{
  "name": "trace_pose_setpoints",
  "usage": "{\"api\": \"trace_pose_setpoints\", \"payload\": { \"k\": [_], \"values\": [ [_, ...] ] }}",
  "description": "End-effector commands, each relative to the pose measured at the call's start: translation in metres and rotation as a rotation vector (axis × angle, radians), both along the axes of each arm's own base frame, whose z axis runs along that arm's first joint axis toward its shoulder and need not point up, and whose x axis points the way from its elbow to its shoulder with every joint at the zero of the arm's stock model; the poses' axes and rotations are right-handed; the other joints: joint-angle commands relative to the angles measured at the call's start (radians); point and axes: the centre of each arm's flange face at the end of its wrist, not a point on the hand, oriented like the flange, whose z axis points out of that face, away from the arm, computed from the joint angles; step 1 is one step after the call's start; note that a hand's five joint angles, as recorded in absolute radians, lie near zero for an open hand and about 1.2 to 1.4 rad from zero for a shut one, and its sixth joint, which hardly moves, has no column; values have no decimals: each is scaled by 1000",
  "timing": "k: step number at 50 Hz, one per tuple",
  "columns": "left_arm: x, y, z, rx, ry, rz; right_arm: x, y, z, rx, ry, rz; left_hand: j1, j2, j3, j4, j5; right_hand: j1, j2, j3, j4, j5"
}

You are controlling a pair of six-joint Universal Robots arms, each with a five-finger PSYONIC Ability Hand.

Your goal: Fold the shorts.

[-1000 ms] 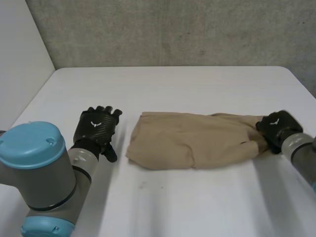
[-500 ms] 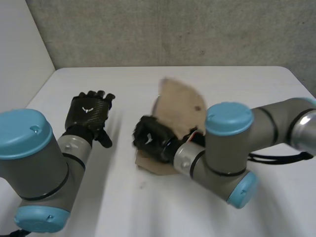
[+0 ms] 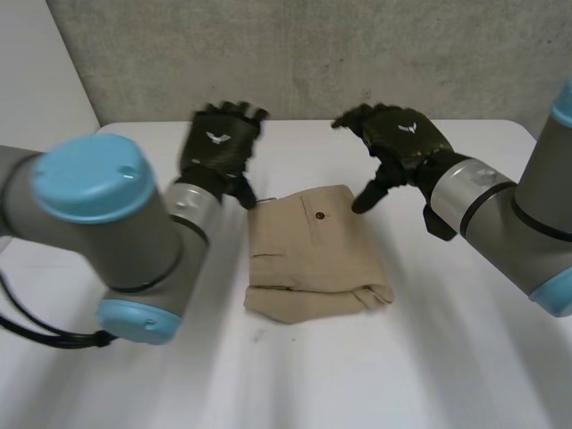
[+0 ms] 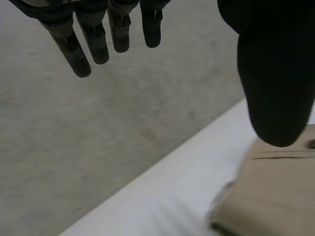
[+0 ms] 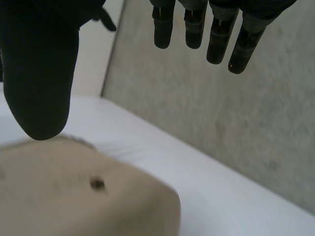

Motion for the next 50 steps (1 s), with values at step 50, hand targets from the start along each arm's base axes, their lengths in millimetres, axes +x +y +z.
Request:
{"api": "trace_pose_setpoints", "payload": {
  "k": [50],
  "values": [
    [93,16,106,231,74,222,-42,4,77,-186,135,-361,-17,-27,-35,-27,-44,-29,-44,-39,-60,-70]
  ]
}}
